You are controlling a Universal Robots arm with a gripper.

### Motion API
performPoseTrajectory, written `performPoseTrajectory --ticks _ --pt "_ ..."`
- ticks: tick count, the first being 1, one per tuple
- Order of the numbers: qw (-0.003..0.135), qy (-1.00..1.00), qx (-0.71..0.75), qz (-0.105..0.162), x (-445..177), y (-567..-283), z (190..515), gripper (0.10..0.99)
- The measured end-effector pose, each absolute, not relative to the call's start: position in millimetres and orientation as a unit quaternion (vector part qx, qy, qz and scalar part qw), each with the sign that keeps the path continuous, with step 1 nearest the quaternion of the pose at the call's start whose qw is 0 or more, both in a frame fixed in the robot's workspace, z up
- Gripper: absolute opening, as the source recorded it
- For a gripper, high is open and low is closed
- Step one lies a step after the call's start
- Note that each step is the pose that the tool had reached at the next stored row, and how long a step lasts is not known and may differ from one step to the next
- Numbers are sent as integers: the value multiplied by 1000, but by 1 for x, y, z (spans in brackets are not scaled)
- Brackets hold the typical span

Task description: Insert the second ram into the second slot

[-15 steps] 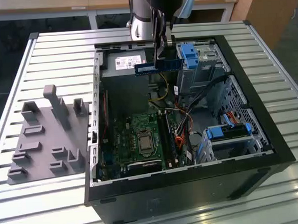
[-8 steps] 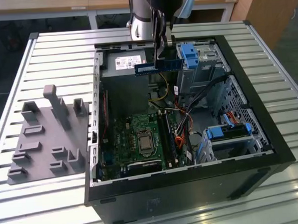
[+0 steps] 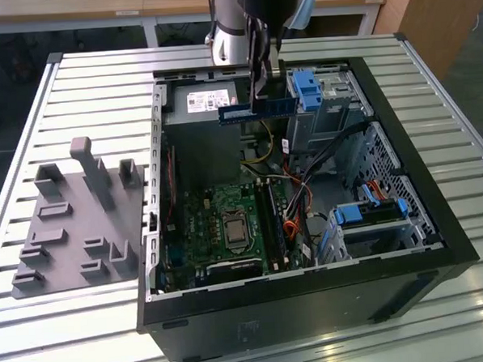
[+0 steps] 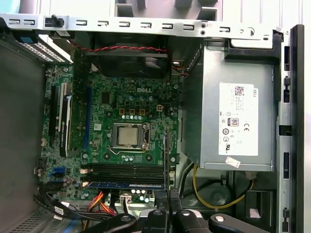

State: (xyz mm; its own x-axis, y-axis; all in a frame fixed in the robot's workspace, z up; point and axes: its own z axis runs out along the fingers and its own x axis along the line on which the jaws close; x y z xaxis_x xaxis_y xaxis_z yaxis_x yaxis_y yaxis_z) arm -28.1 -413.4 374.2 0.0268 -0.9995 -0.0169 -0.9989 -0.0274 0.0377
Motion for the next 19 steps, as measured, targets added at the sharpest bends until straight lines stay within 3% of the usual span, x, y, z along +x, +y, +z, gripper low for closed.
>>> performPoseTrajectory --ticks 19 --pt "8 -697 716 -19 -28 -420 374 129"
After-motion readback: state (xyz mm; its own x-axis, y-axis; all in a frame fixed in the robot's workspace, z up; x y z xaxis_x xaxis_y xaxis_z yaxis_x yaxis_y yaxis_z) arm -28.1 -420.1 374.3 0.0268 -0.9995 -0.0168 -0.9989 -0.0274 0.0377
